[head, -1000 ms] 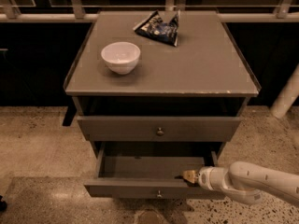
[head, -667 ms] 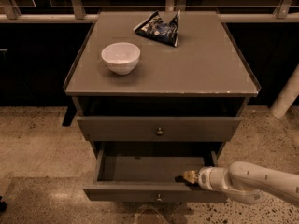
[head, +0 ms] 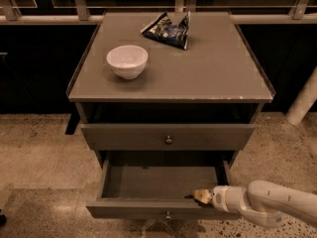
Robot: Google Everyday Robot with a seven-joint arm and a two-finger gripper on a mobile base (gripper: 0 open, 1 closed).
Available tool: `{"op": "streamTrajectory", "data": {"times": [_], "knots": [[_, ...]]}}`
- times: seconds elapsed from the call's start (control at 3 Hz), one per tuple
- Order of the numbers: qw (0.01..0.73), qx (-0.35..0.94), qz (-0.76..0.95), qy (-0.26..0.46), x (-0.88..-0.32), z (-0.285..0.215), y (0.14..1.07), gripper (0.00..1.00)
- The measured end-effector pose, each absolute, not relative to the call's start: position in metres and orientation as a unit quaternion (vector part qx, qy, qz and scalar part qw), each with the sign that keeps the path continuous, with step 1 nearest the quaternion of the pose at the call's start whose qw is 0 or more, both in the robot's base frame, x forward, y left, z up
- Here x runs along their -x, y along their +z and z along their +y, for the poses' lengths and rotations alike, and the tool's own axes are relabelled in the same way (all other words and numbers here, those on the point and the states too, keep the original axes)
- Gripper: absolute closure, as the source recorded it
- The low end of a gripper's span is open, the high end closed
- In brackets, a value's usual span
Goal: Open middle drawer
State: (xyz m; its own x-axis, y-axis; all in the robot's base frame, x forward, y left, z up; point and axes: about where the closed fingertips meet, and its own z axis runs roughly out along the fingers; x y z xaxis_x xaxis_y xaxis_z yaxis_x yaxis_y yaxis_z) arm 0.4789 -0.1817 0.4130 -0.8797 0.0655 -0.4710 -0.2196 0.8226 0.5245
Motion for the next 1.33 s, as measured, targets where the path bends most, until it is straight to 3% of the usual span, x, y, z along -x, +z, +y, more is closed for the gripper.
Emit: {"op": "streamTrajectory", "data": {"times": [0.67,1.33], "knots": [[0.239,0.038,0.92,0.308,-0.4631,-0.1826,0.4153,1.0],[0.239,0.038,0.92,0.308,-0.4632,-0.1826,0.4154,0.58]]}}
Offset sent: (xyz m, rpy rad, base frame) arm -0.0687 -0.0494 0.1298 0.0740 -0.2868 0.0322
